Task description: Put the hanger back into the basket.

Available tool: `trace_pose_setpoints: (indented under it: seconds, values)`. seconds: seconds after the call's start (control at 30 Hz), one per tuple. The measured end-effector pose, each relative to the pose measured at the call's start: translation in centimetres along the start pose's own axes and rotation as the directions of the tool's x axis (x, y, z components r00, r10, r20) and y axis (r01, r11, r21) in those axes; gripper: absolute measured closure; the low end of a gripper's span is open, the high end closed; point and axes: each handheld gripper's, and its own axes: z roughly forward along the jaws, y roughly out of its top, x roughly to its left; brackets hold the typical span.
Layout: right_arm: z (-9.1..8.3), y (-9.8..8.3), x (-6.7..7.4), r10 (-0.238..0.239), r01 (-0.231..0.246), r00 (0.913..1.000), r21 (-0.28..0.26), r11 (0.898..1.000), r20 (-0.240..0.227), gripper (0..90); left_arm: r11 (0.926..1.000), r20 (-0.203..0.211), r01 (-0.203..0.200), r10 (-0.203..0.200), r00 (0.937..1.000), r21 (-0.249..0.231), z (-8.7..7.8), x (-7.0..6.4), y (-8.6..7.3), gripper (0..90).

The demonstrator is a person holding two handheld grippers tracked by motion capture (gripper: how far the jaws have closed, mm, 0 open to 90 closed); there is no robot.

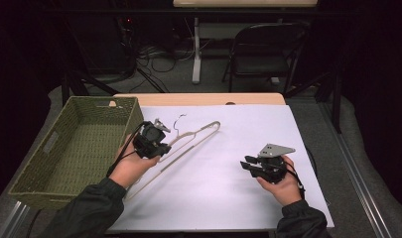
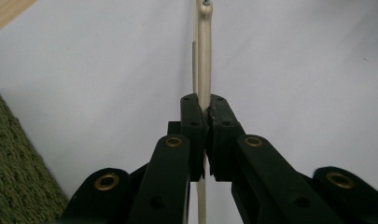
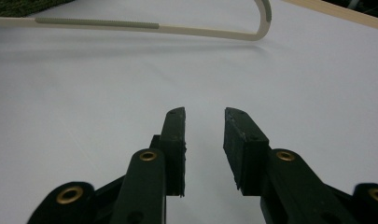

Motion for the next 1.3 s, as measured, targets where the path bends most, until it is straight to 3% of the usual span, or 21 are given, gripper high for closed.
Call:
trace_pose_setpoints:
  seconds: [0.23, 0.67, 1.3]
  values:
    - [0.0, -0.2, -0.1, 0.008, -0.008, 1.0000, 0.004, 1.000, 0.003, 69.2, 0.9989, 0.030, 0.036, -0.035, 0.9989, -0.031, -1.5, 0.9, 0.0, 86.7]
    - [0.1, -0.3, -0.1, 0.011, -0.011, 0.9999, 0.007, 1.000, 0.008, 69.0, 0.9907, 0.040, 0.105, -0.101, 0.9941, -0.087, -4.4, 2.5, -0.2, 86.7]
    - [0.3, -0.5, -0.2, 0.018, -0.018, 0.9998, 0.008, 1.000, 0.013, 68.6, 0.9798, 0.007, 0.151, -0.152, 0.9884, -0.131, -7.7, 4.4, -0.6, 86.7]
